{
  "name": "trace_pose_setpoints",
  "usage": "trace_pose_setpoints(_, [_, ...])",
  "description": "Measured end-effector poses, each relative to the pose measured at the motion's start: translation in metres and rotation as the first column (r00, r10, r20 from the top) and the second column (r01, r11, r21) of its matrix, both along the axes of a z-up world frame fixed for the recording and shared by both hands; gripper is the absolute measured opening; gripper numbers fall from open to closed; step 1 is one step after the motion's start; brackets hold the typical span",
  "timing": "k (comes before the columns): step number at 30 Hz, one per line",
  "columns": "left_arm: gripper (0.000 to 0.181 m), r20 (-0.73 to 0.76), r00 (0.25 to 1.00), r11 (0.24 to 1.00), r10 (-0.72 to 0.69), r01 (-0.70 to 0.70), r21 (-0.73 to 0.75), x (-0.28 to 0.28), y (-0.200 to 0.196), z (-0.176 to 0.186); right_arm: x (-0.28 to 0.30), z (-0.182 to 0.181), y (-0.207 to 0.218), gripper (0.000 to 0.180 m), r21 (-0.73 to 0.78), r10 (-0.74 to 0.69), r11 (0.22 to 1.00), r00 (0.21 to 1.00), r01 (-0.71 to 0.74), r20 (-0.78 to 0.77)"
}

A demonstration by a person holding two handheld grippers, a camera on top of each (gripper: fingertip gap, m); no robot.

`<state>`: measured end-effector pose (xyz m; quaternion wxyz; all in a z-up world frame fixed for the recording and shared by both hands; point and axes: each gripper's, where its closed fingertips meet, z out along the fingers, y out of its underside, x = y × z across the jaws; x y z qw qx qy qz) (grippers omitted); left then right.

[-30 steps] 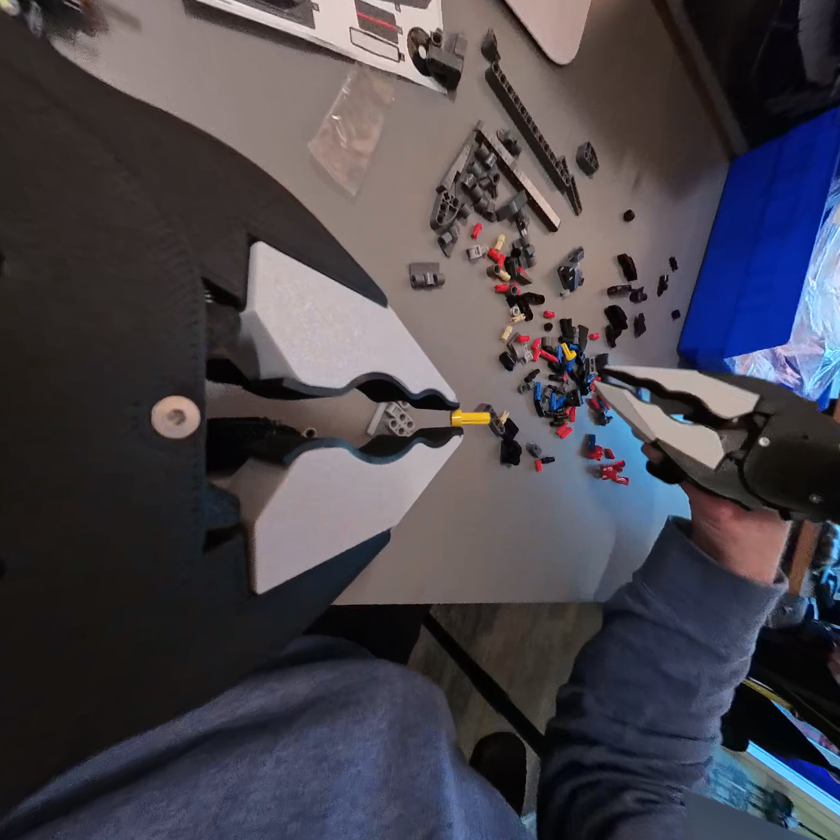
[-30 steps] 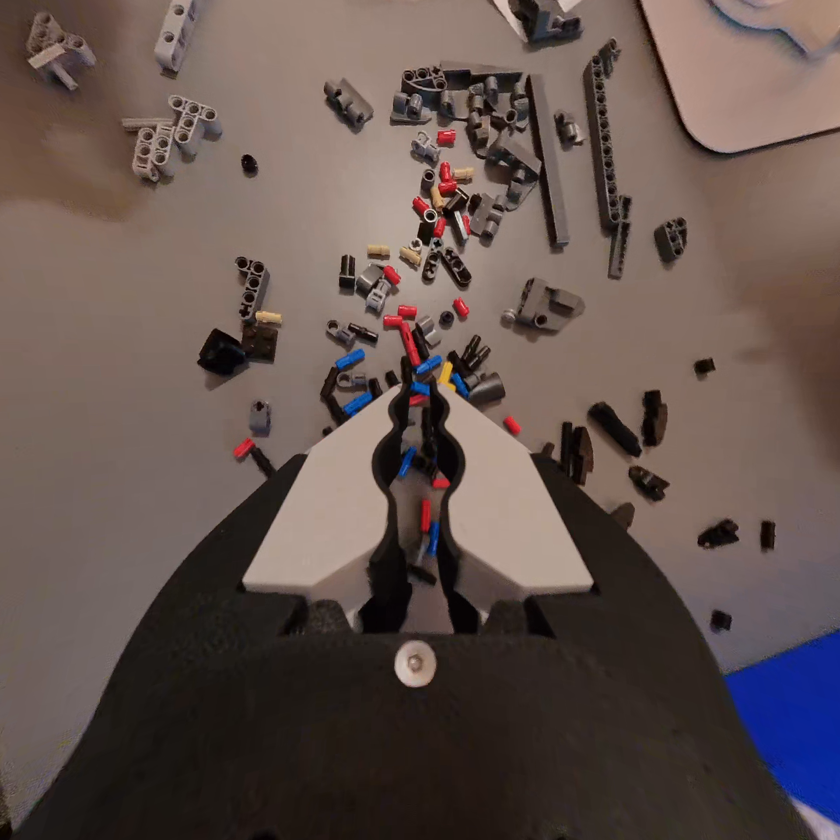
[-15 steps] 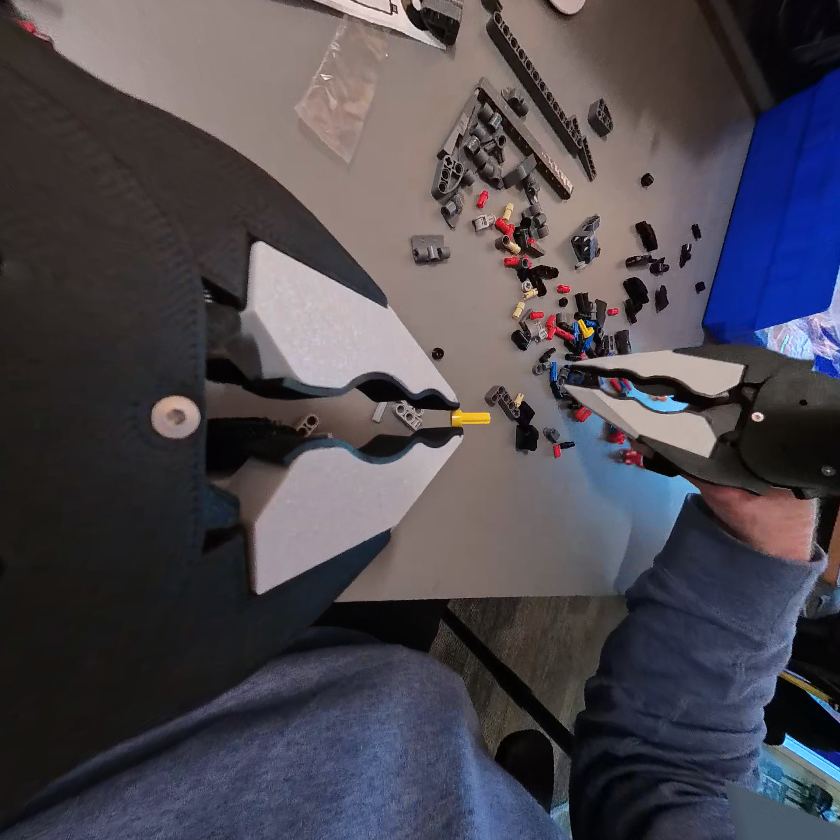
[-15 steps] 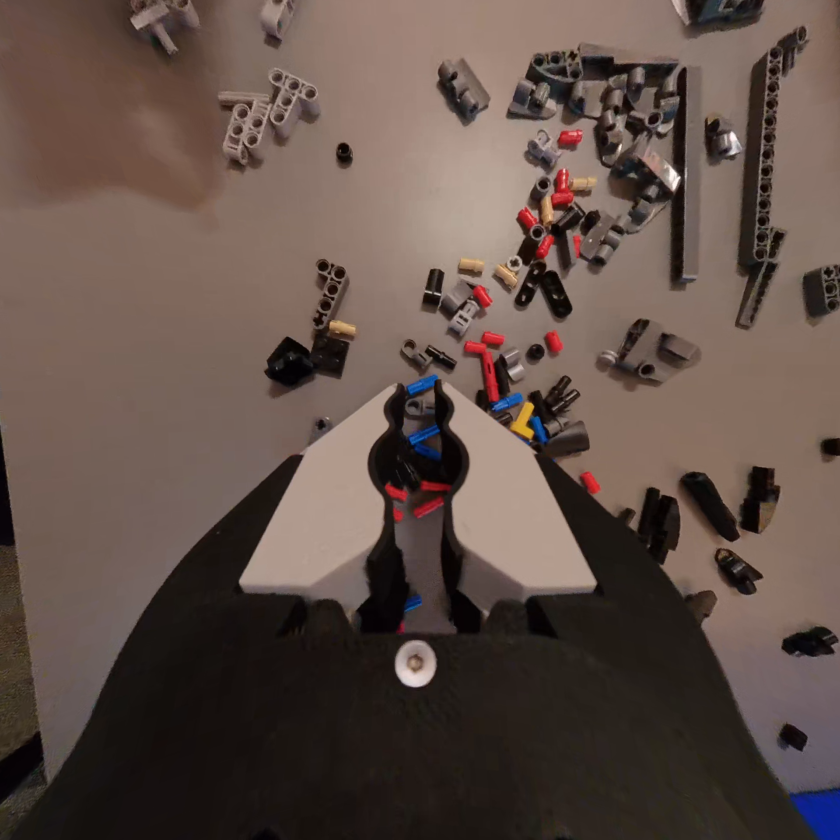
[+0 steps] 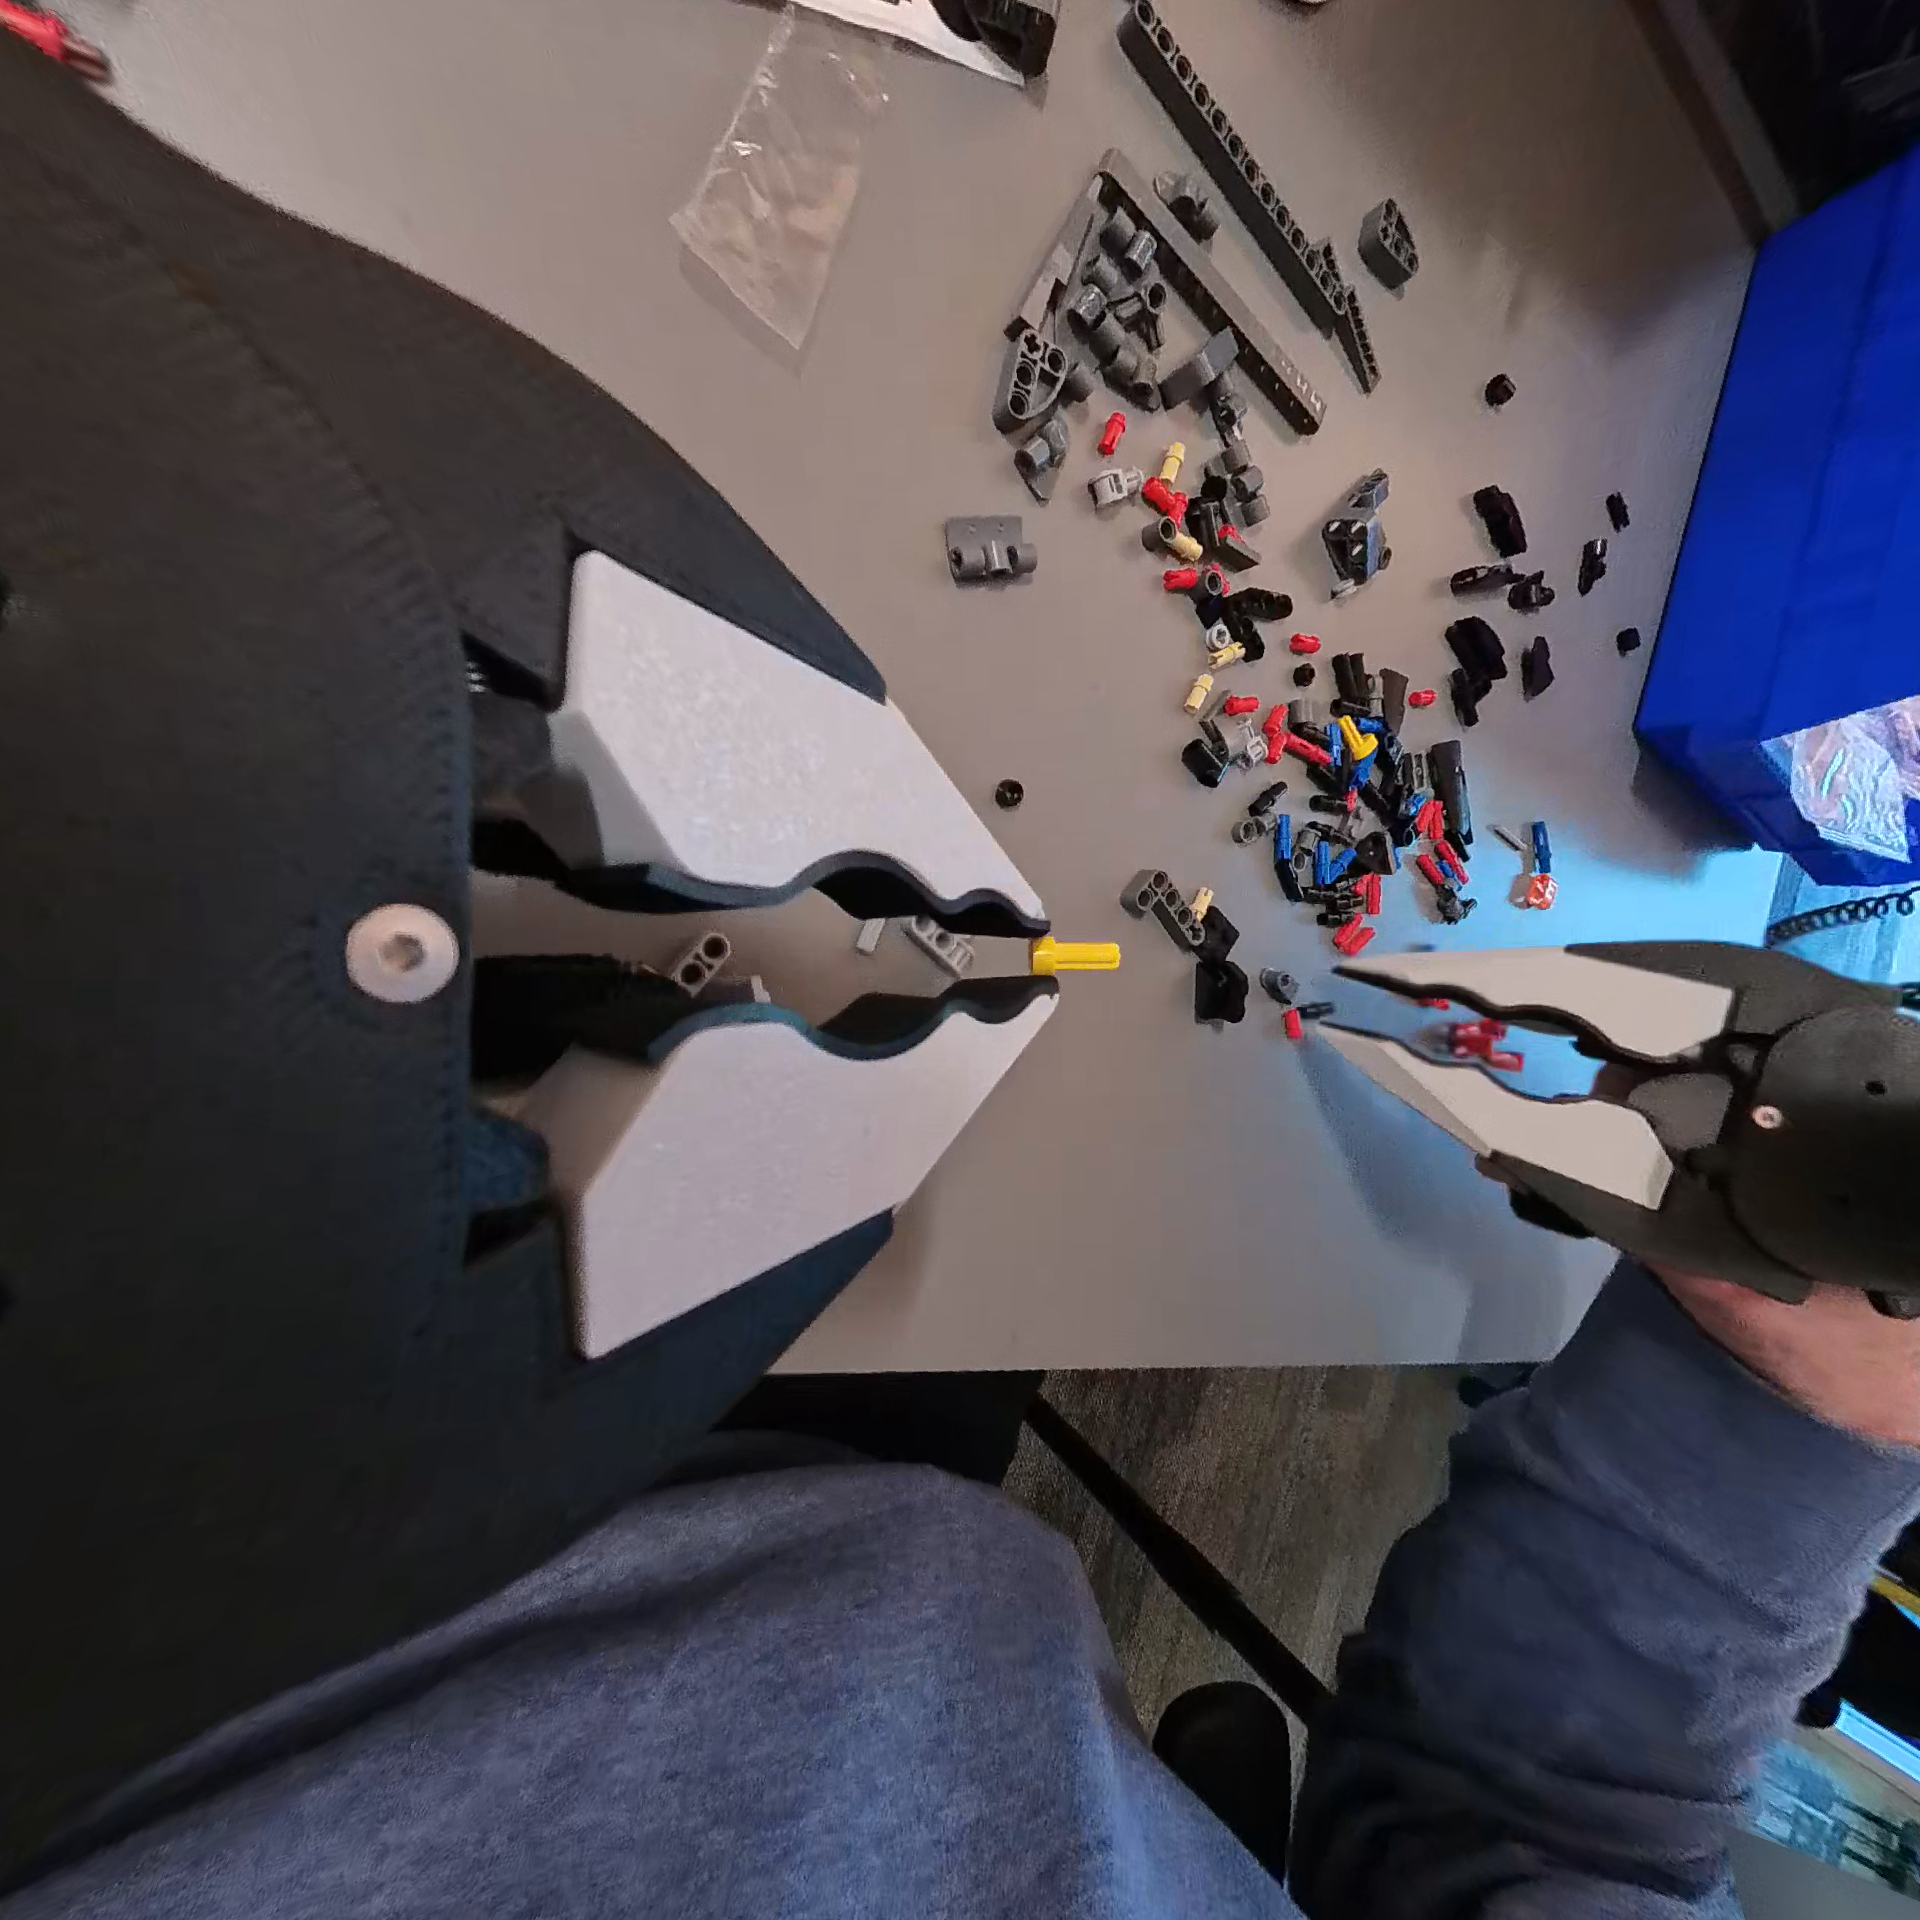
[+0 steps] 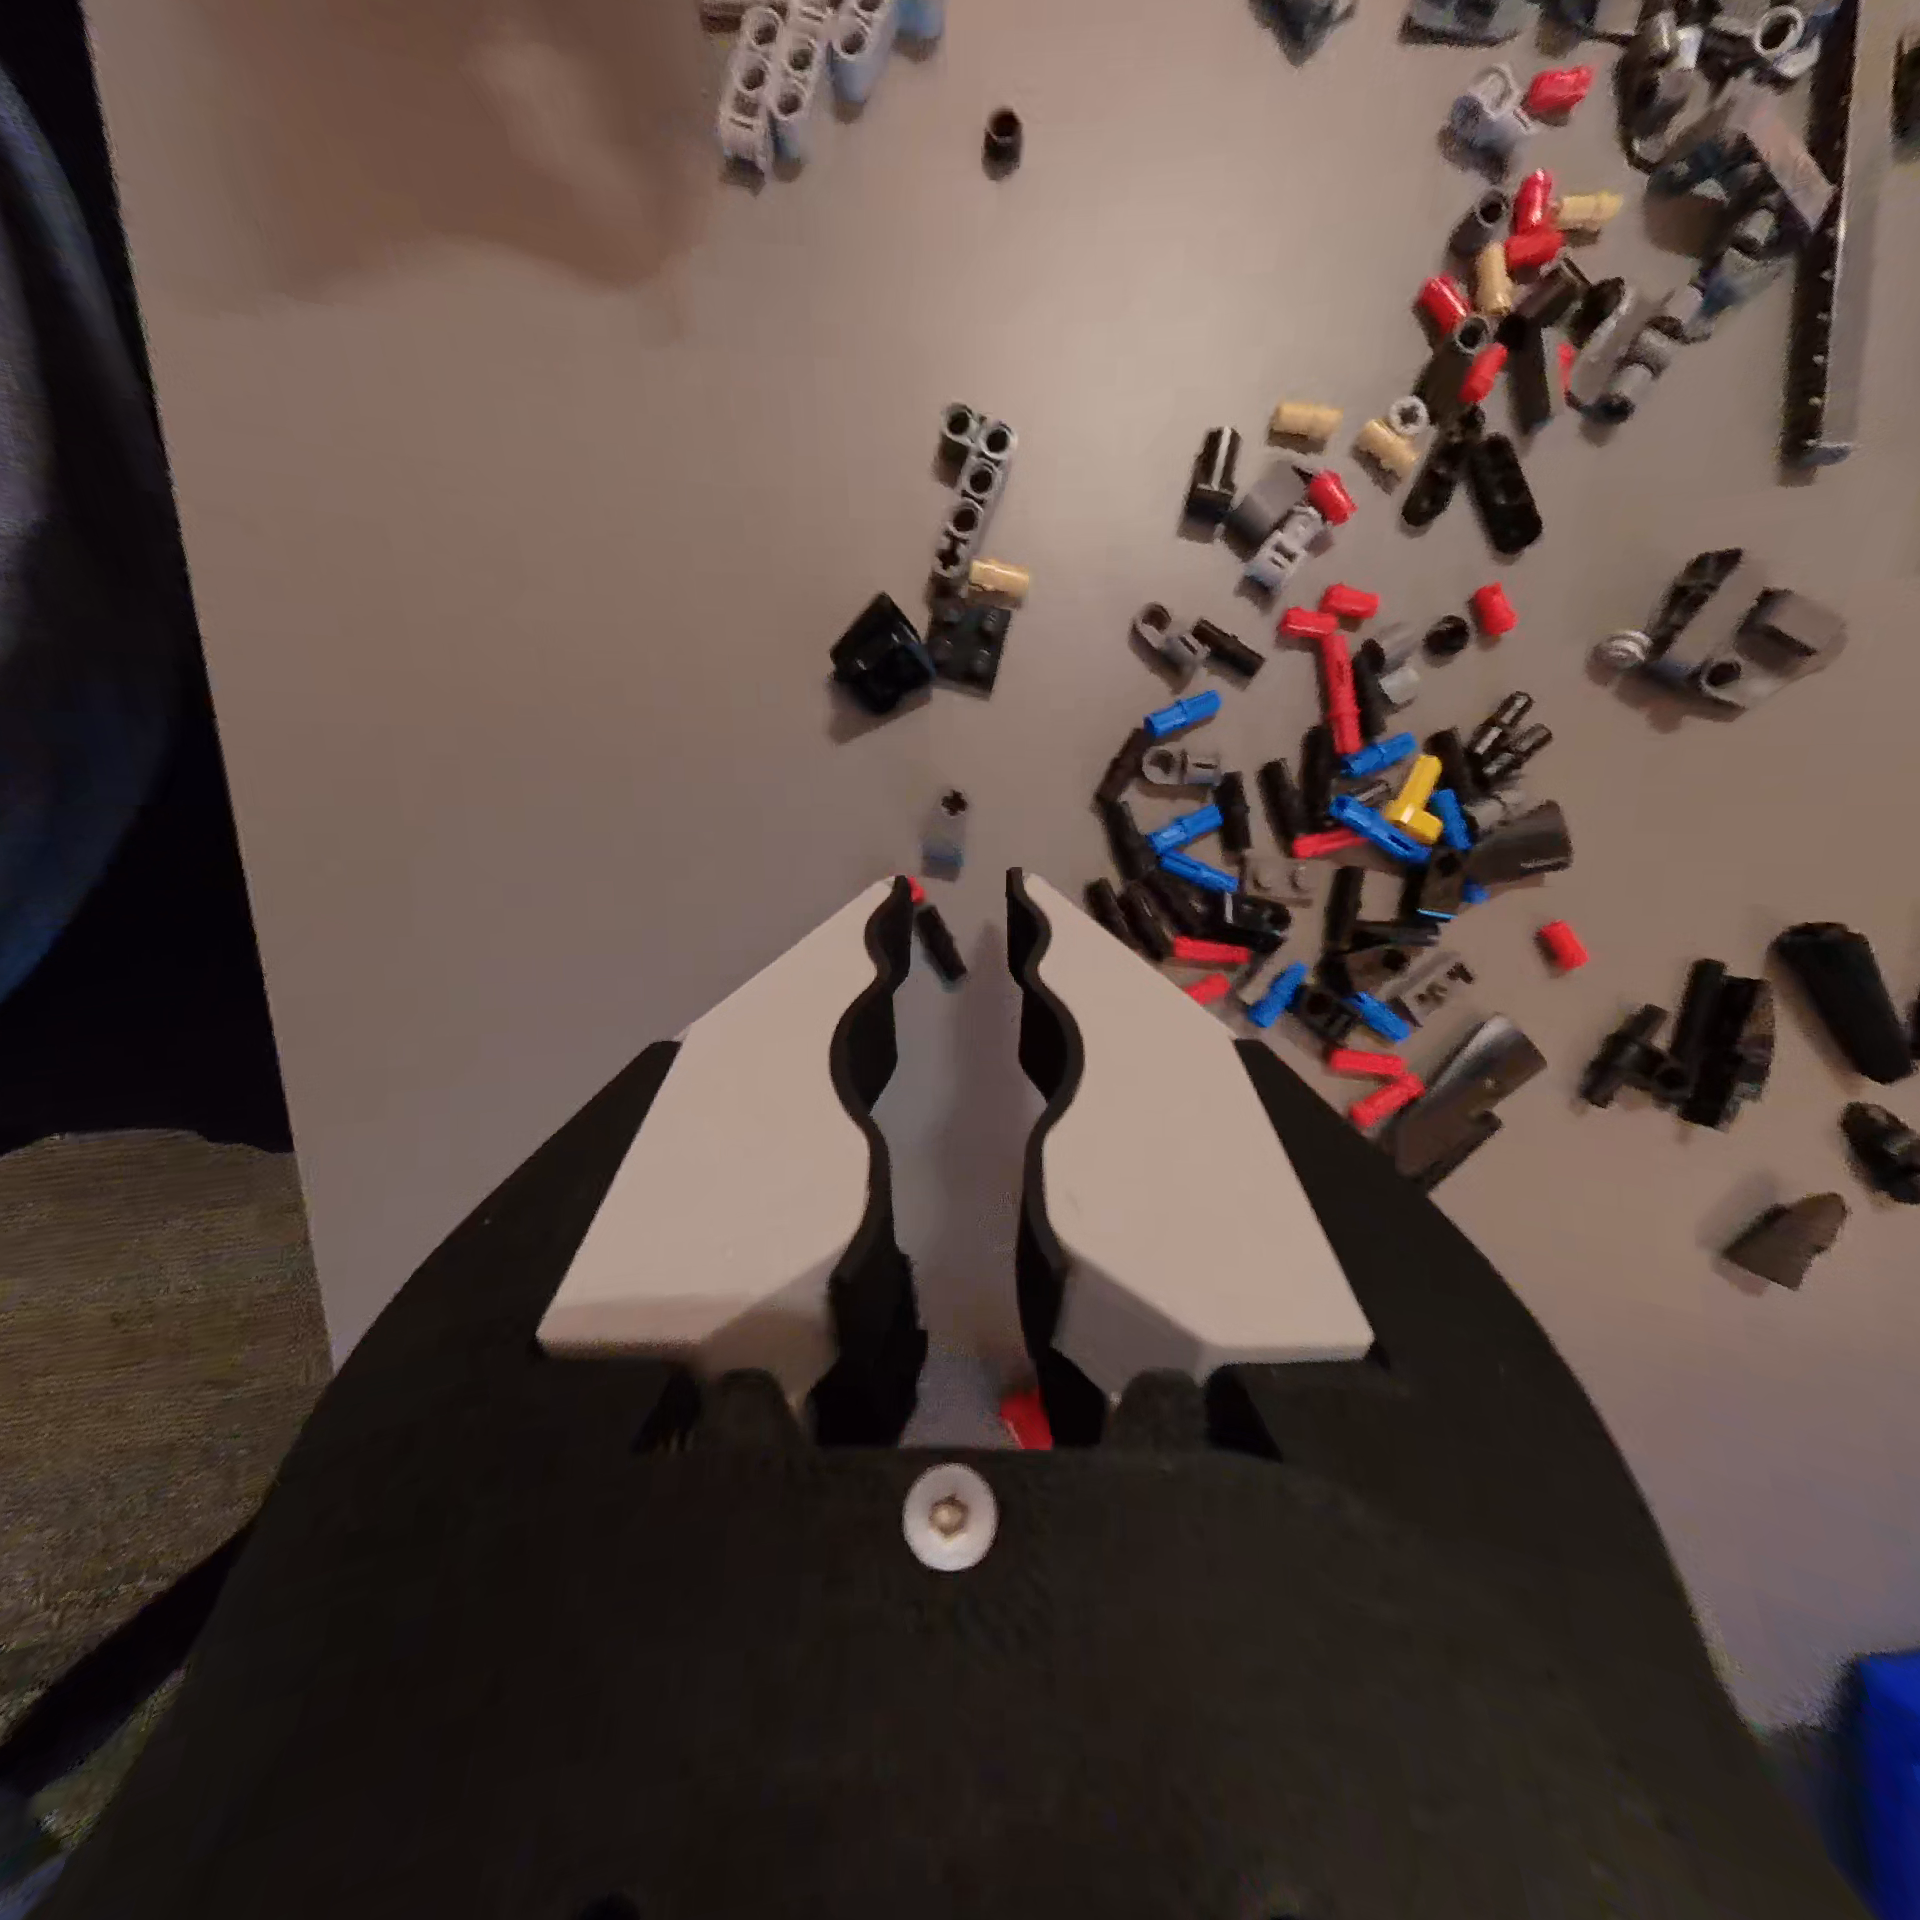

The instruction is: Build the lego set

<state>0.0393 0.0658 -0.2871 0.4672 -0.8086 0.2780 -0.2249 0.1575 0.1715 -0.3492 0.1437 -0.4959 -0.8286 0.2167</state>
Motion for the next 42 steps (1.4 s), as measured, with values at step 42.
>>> trace_pose_setpoints(42, [0.006,0.008,0.999,0.998,0.034,-0.033,-0.047,0.006,-0.016,-0.014,0.056,0.014,0.09,0.011,0.089,-0.339,0.933,0.935,0.348,-0.102])
